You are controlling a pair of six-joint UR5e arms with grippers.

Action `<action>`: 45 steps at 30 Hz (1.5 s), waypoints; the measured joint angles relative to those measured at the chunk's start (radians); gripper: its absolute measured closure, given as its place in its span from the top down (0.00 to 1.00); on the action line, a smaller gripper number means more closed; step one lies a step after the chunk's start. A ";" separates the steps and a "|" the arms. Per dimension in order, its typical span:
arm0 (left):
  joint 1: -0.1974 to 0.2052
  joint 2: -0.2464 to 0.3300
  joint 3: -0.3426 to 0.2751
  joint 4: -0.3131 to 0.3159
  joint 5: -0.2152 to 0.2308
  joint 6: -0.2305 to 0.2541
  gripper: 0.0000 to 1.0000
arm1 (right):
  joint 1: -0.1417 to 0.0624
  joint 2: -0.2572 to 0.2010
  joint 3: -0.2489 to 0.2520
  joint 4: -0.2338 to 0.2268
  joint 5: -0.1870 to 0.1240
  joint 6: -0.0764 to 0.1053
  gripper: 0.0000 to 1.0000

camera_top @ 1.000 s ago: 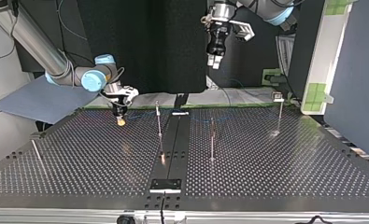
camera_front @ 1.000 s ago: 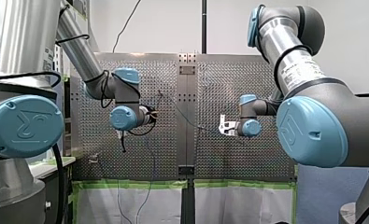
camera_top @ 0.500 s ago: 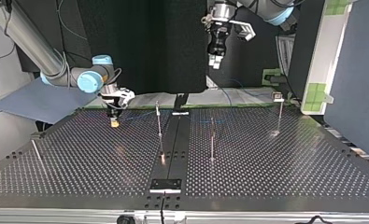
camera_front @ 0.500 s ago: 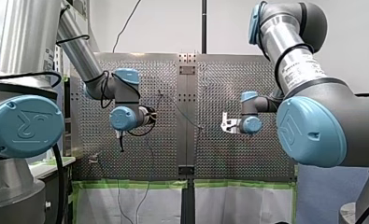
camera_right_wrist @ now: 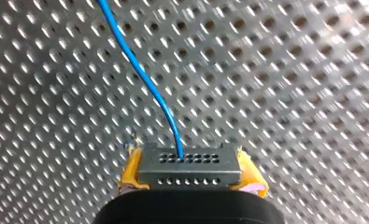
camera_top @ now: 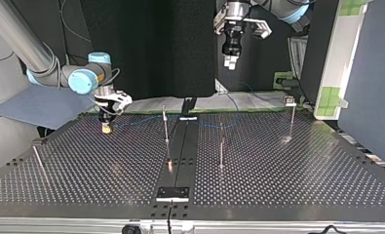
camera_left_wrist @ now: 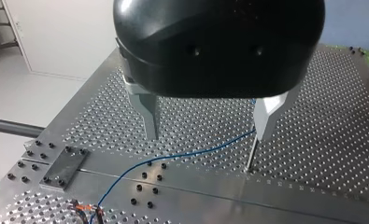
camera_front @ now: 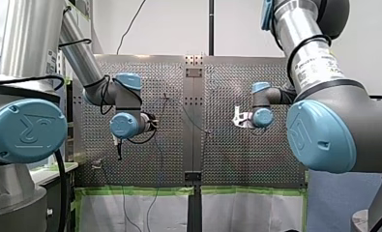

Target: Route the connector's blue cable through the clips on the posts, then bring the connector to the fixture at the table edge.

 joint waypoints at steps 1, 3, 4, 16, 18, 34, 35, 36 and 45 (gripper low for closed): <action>0.001 0.000 0.000 0.000 0.000 0.000 1.00 | -0.002 -0.008 0.008 -0.003 0.006 0.000 0.00; 0.002 0.000 0.000 0.000 0.001 0.001 1.00 | -0.008 -0.026 0.026 -0.011 0.020 0.000 0.00; 0.003 0.000 0.000 0.000 0.002 0.001 1.00 | -0.009 -0.034 0.033 -0.015 0.025 0.000 0.00; 0.006 0.000 -0.001 -0.002 0.007 0.003 1.00 | -0.024 -0.137 0.099 -0.051 0.088 -0.015 0.00; 0.007 0.000 -0.001 -0.001 0.010 0.003 1.00 | -0.029 -0.156 0.099 -0.052 0.092 -0.018 0.00; 0.018 0.000 -0.001 -0.013 0.015 0.012 1.00 | -0.102 -0.287 0.127 -0.089 0.118 0.010 0.00; 0.018 0.000 -0.001 -0.013 0.015 0.012 1.00 | -0.109 -0.294 0.132 -0.095 0.117 0.015 0.00; 0.019 0.000 -0.001 -0.013 0.015 0.013 1.00 | -0.118 -0.304 0.141 -0.104 0.115 0.024 0.00; 0.024 0.000 0.000 -0.014 0.014 0.013 1.00 | -0.178 -0.374 0.161 -0.148 0.110 0.039 0.00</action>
